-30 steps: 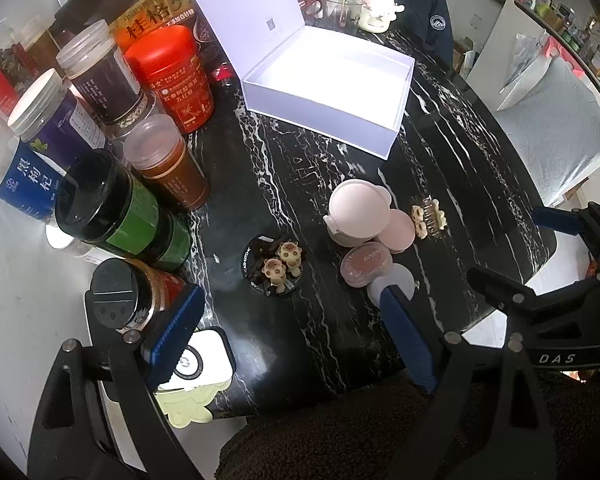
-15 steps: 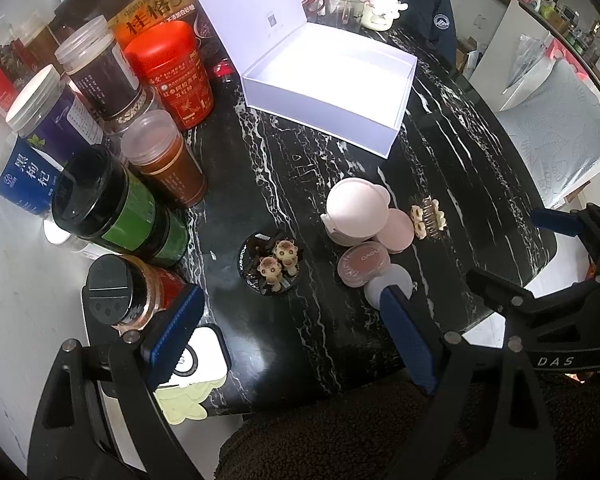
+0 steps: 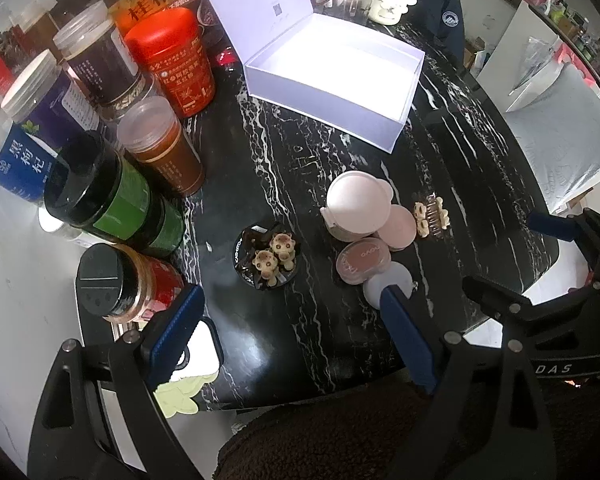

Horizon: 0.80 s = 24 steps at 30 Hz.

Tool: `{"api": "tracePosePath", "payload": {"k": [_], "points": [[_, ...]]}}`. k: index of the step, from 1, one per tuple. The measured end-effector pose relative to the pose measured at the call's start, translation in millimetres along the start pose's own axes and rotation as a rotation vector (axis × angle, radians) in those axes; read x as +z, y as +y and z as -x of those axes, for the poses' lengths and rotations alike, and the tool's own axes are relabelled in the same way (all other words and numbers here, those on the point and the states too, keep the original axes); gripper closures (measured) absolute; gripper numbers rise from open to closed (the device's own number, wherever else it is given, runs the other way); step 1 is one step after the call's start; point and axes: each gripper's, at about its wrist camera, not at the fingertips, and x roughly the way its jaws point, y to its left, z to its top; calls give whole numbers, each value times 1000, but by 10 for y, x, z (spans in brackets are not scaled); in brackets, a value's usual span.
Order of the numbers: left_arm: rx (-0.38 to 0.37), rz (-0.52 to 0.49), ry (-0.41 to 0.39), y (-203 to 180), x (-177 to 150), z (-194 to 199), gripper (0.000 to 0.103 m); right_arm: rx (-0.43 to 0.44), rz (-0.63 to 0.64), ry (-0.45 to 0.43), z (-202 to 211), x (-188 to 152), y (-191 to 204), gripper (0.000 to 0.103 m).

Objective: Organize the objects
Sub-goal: 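Move both tools toward the hair clips on the table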

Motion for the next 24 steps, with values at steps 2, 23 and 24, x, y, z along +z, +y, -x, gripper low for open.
{"api": "tracePosePath", "payload": {"k": [2,23,24], "points": [[-1,6,-12,6,-8,-11,13,12,3,5,-38,-9,3,0],[-46,106,-55,90,-72,-258,13,83,-44,-32,-361,-42,-146,0],[-39,115,-56,109,-76,-284,13,83,-47,-35,-377,-35,-161,0]]}}
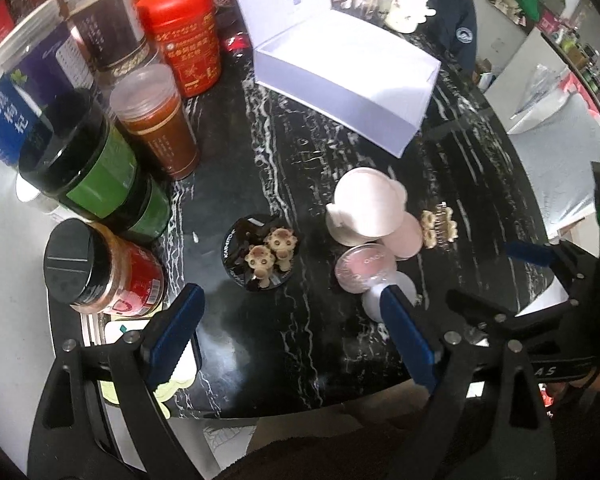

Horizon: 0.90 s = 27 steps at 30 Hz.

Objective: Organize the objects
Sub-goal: 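Move both tools toward the hair clips on the table, then grasp the brown bear star clip with the left tool while the right tool grasps the clear claw clip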

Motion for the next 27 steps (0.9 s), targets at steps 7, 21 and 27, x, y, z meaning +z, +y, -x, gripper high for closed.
{"api": "tracePosePath", "payload": {"k": [7,21,27], "points": [[26,81,-18,154,24,-132,13,9,-6,-4,-146,88,-84,5],[50,96,36,123,152,-431,22,41,-22,36,-446,272,-306,24],[49,106,56,136,176,-523,27,86,-36,69,-553,352,-360,31]]}}
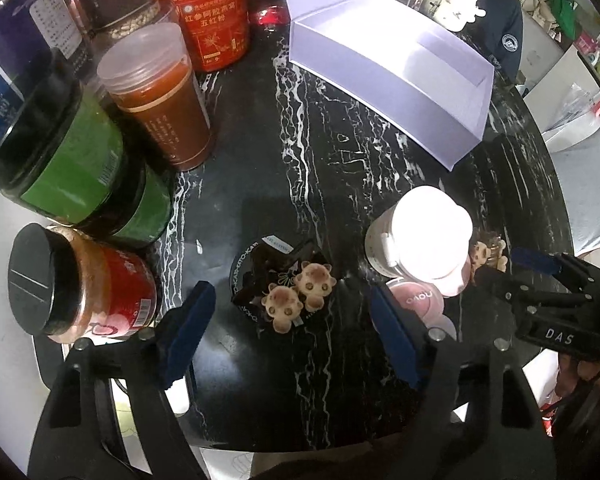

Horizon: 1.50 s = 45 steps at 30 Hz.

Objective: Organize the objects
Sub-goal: 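Grasp the brown bear star clip with the left tool while the right tool grasps the clear claw clip, then carry the star clip with the left tool while the right tool carries the claw clip into the white box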

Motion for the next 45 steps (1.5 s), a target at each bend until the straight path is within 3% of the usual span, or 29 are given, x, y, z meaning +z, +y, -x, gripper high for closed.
{"api": "tracePosePath", "payload": {"k": [5,9,16,33,38,45], "points": [[13,22,18,35,20,-77,32,29,23,43,-80,42,-21,53],[6,38,31,68,31,-128,36,76,12,59,-99,76,-46,59],[-16,61,55,116,49,-213,59,99,20,80,-108,99,-62,60],[-44,29,75,133,90,34,60,105,-4,58,164,5,-94,60],[-19,27,43,43,97,220,60,121,69,42,379,54,-126,60],[13,114,-18,-164,61,512,60,152,204,39,635,171,-269,60]]}}
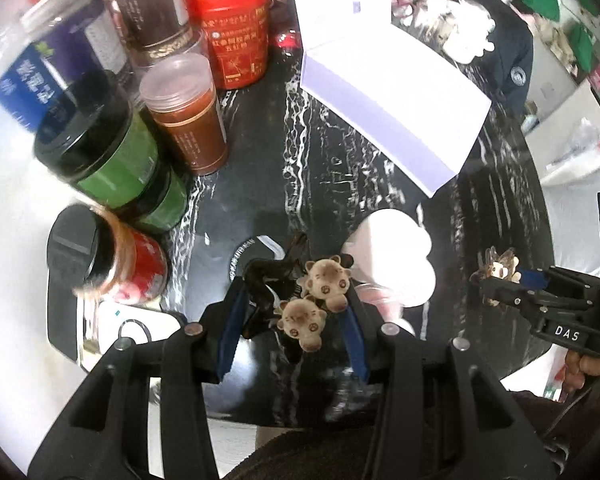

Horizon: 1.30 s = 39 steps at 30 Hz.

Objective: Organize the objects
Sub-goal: 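Carry the star clip with the left tool while the right tool carries the claw clip into the white box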

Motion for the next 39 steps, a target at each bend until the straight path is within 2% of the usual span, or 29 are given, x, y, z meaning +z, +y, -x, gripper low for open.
{"api": "tracePosePath", "payload": {"k": [9,19,25,39], "points": [[24,112,-61,-410,-172,300,60,18,177,-4,311,-19,-107,60],[48,101,-86,-804,-181,474,60,19,240,-10,497,-39,-211,60],[47,43,-85,-956,-17,488,60,11,240,-21,518,101,-218,60],[19,-104,-85,-1182,708,336,60,-7,237,-55,482,726,-282,60]]}}
